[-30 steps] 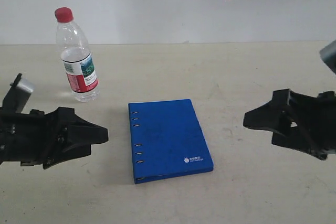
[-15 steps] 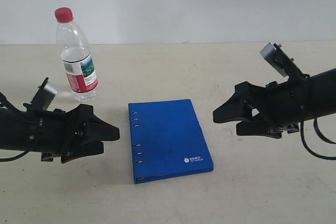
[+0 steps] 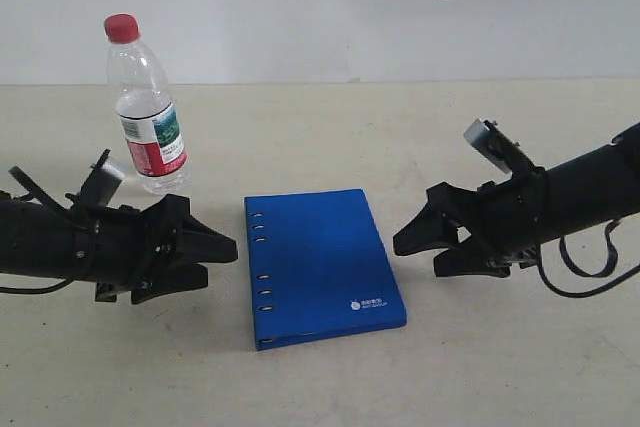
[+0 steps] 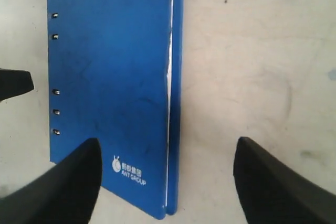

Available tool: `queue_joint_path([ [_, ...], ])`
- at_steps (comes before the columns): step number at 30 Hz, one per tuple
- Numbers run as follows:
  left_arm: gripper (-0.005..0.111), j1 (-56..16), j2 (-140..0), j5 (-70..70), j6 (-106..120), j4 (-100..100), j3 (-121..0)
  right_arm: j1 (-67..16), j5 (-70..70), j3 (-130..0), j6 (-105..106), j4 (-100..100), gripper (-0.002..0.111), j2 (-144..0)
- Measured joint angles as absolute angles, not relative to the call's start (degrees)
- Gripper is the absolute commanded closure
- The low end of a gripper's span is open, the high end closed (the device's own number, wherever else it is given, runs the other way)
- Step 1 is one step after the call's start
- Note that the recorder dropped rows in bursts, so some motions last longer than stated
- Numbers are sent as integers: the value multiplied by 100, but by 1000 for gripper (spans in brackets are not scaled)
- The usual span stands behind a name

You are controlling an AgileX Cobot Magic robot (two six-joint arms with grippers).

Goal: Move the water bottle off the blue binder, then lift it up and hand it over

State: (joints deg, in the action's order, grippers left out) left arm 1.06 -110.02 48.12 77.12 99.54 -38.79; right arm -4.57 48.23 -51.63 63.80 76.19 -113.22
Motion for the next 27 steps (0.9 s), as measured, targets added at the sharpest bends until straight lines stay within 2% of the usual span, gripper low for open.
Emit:
queue_joint_path([
  [12,50,106,-11057,4807,7702,9964,-4109,-479,5586,-5593,6451,8142,45,-12081],
  [21,50,106,-11057,4643,7702,9964,-4119,-1004,5690,-5608,6936,8288,45,-12149],
  [27,50,106,-11057,4643,7702,9863,-4119,-1422,6379,-5608,7387,8255,48,-12162],
])
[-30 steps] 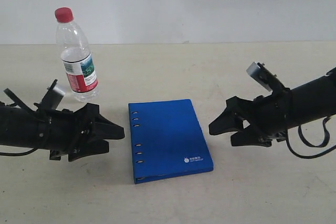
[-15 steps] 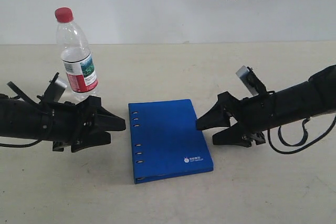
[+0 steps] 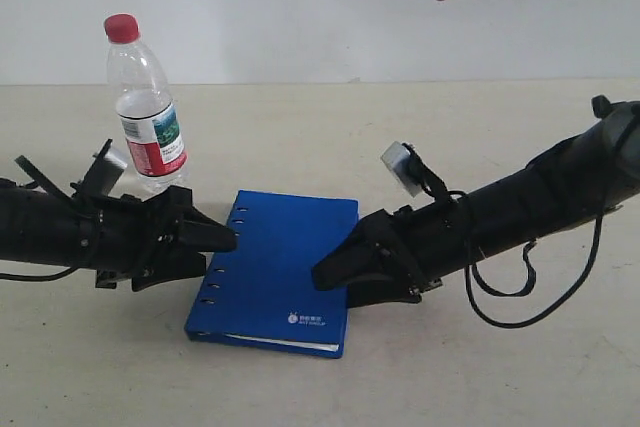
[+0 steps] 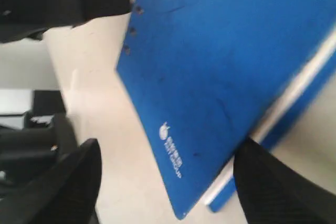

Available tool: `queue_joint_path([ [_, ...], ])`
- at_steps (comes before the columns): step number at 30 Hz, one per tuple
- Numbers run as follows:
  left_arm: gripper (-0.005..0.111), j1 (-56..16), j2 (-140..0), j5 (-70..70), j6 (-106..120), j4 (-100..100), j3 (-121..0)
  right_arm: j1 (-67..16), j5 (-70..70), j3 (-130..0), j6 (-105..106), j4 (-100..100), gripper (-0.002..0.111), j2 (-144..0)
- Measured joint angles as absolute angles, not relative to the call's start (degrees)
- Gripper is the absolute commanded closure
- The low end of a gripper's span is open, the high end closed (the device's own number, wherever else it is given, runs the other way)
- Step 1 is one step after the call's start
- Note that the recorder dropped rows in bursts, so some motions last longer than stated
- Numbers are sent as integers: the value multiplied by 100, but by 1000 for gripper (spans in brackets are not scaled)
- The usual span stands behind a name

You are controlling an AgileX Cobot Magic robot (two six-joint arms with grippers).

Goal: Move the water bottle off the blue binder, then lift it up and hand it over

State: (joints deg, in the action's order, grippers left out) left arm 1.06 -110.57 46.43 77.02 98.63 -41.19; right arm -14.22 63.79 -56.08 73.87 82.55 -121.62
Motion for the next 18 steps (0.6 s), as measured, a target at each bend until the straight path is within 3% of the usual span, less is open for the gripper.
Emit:
queue_joint_path([
  [8,50,106,-11057,4643,7702,9741,-4119,-1427,6901,-5608,7879,8545,52,-12162],
  [11,50,106,-11057,4830,7702,9722,-4119,-1476,6235,-5608,7810,8617,63,-12162],
  [15,50,106,-11057,4810,7761,9733,-4119,-1720,5618,-5608,7938,8998,64,-12162],
  [16,50,106,-11057,4808,7770,9759,-4119,-1771,5618,-5608,8041,9115,67,-12162],
  [18,50,106,-11057,4796,7786,9796,-4119,-1854,5629,-5608,8127,9292,84,-12162],
])
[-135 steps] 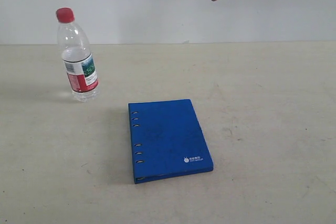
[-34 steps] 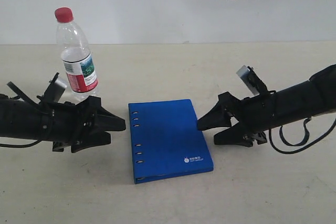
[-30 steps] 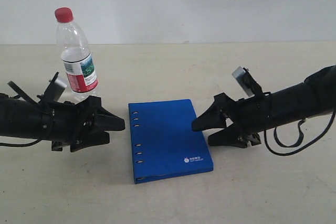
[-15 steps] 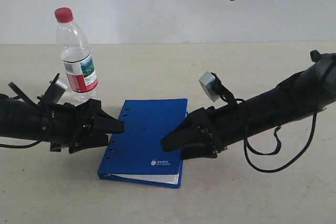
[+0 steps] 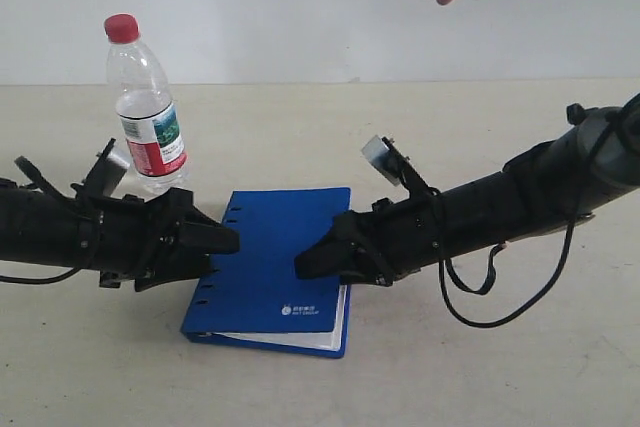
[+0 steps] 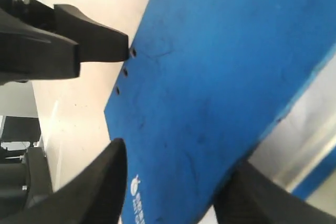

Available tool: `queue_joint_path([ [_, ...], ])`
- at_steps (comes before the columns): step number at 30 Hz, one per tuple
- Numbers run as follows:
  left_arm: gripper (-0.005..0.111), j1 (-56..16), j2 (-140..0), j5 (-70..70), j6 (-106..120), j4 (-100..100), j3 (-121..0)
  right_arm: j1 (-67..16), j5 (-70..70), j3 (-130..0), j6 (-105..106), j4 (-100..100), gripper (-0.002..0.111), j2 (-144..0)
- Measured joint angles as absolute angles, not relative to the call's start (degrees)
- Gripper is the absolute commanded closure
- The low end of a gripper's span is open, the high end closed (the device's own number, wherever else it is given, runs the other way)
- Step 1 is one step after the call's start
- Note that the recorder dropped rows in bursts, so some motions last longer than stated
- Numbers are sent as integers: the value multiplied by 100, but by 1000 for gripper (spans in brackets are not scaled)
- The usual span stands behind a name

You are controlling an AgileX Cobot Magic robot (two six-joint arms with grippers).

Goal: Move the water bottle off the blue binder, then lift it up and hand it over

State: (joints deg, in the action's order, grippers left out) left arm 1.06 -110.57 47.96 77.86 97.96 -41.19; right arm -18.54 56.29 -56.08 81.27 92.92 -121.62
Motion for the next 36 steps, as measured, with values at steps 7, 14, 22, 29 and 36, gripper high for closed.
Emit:
queue_joint_path([
  [7,50,106,-11057,4744,8066,9897,-4119,-1933,5617,-5608,8198,9583,108,-12166],
  [14,50,484,-11057,4461,8582,9923,-4227,-1935,5442,-5608,8326,9787,108,-12166],
  [22,50,738,-11072,4090,8582,9969,-4240,-1889,6705,-5608,8822,9770,108,-12166],
  [29,50,738,-11513,4841,8751,10004,-4252,-1889,6742,-5608,8822,9759,108,-12188],
  [36,50,738,-12575,6991,8913,10017,-4776,-1889,6786,-5608,8832,9533,108,-12218],
])
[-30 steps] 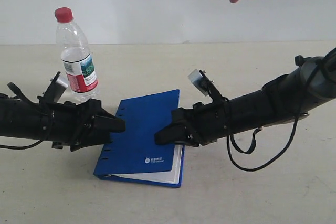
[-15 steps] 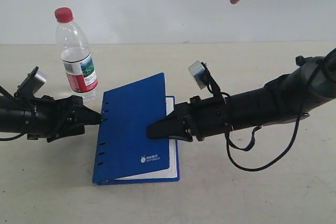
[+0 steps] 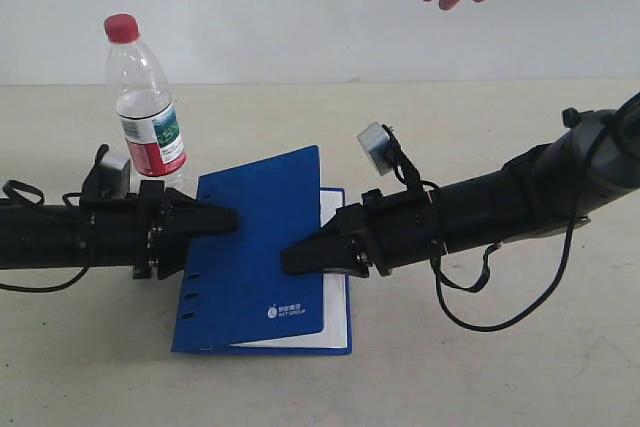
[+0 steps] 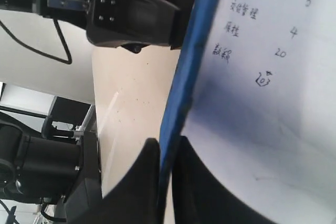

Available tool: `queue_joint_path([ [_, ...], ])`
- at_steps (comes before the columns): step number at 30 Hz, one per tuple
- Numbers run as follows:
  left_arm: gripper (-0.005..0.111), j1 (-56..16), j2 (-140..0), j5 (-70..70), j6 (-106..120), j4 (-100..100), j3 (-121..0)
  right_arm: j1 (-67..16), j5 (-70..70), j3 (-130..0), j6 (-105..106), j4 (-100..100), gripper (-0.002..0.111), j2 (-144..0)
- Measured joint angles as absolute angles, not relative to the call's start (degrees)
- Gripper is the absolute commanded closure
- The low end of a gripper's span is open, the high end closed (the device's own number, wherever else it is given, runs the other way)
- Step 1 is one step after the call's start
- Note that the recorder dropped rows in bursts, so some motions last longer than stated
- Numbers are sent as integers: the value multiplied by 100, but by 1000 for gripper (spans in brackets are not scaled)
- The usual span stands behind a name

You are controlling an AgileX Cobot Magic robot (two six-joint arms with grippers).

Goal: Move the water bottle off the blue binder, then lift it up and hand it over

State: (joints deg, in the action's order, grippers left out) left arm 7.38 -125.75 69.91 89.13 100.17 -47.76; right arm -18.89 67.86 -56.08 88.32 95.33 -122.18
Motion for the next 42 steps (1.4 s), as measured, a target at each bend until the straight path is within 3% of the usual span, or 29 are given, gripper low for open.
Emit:
queue_joint_path([
  [3,51,738,-12639,7073,8894,9996,-4886,-1889,6786,-5608,8803,9528,108,-12218],
  [5,64,738,-12638,7054,8721,9953,-4920,-1889,6590,-5608,8506,9505,108,-12218],
  [6,80,738,-12587,6991,8696,9909,-4920,-1889,6499,-5608,8466,9495,108,-12218],
  [8,102,738,-12379,6819,8620,9728,-4920,-1889,6411,-5608,8375,9466,108,-12218],
  [9,102,738,-12184,6766,8576,9651,-4920,-1879,6428,-5608,8348,9466,107,-12218],
  [11,102,738,-11891,6658,8568,9495,-4920,-1879,6480,-5608,8348,9478,93,-12208],
  [12,102,738,-11826,6645,8564,9469,-4920,-1879,6480,-5608,8348,9478,74,-12208],
  [15,102,541,-11570,6627,8564,9450,-4920,-1879,6480,-5608,8371,9281,38,-12208],
  [16,102,479,-11512,6627,8564,9450,-4920,-1879,6468,-5608,8371,9208,29,-12208],
  [18,102,415,-11416,6597,8575,9461,-4920,-1879,6555,-5608,8387,9069,22,-12196],
  [21,102,402,-11292,6548,8692,9409,-4910,-1879,6614,-5622,8419,8819,28,-12127],
  [31,102,623,-10650,6053,8535,8302,-4921,-1304,6115,-5645,7853,6861,72,-11983],
  [37,102,623,-10329,5994,8458,8119,-4726,-624,6460,-5645,7274,6345,108,-11641],
  [42,102,623,-9560,5890,8748,7878,-4672,-484,6745,-5635,7344,6345,108,-11173],
])
